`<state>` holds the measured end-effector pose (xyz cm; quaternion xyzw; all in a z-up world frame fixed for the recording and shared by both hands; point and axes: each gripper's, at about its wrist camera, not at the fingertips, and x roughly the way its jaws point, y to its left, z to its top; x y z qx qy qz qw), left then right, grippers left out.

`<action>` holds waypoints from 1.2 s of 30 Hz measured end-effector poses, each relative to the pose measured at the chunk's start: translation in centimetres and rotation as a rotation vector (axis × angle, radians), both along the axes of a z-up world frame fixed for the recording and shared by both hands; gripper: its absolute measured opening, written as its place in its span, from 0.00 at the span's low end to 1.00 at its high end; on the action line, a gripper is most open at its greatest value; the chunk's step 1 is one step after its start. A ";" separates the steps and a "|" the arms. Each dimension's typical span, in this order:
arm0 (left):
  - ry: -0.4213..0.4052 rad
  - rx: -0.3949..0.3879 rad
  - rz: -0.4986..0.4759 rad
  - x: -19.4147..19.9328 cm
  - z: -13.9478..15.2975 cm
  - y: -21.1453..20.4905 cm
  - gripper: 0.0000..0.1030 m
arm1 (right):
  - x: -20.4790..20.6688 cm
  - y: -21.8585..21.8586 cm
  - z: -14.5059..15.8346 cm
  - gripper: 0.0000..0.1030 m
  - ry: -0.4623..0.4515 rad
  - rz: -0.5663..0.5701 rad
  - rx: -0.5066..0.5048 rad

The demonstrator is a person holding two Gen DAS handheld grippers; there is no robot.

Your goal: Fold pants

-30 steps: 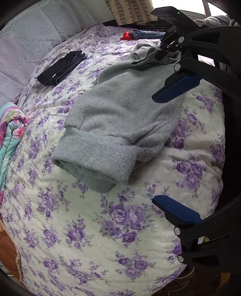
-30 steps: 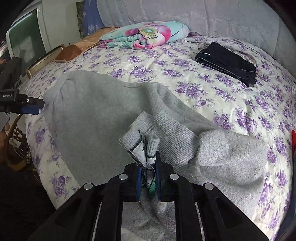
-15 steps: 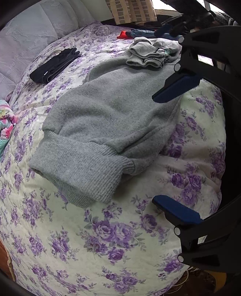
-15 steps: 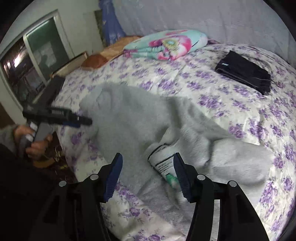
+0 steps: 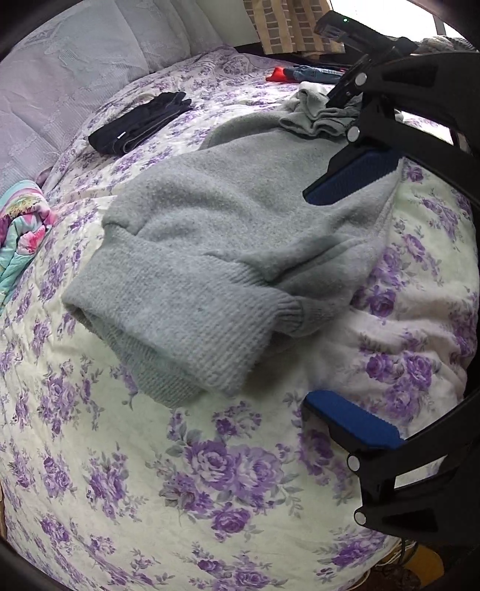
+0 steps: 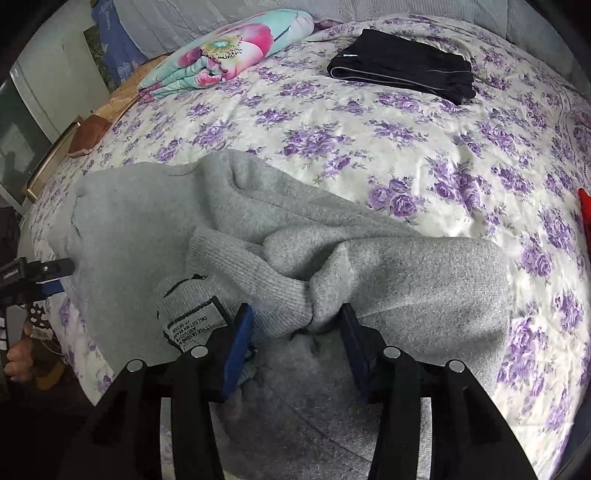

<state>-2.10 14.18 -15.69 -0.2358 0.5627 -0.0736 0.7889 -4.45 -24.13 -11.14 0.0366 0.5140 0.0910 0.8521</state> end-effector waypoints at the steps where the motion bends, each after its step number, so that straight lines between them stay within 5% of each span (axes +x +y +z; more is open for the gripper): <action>1: -0.008 -0.003 0.005 0.3 0.0 0.0 0.95 | -0.2 0.0 0.7 0.57 -0.013 0.001 0.007; 5: -0.091 -0.031 0.038 1.7 0.5 1.0 0.95 | -0.5 1.0 2.0 0.66 -0.024 0.033 -0.012; 11: -0.137 -0.228 0.127 3.1 -0.7 4.3 0.95 | -1.2 1.8 3.9 0.66 -0.068 0.036 -0.012; 18: -0.183 -0.172 0.097 4.8 -0.5 3.5 0.94 | -1.3 1.7 3.8 0.66 -0.053 0.004 -0.047; 20: -0.177 -0.181 0.116 4.7 -0.4 3.9 0.72 | -1.5 1.7 3.7 0.66 -0.054 -0.007 -0.035; 23: -0.162 -0.264 0.131 4.2 -0.6 4.9 0.57 | -1.9 2.1 3.9 0.66 -0.068 -0.002 -0.036; 29: -0.174 -0.247 0.111 3.8 1.0 4.4 0.45 | -2.1 2.4 4.7 0.66 -0.105 -0.008 -0.048; 36: -0.236 -0.118 0.041 3.4 4.8 2.3 0.40 | -1.4 2.3 2.4 0.66 -0.099 -0.028 -0.080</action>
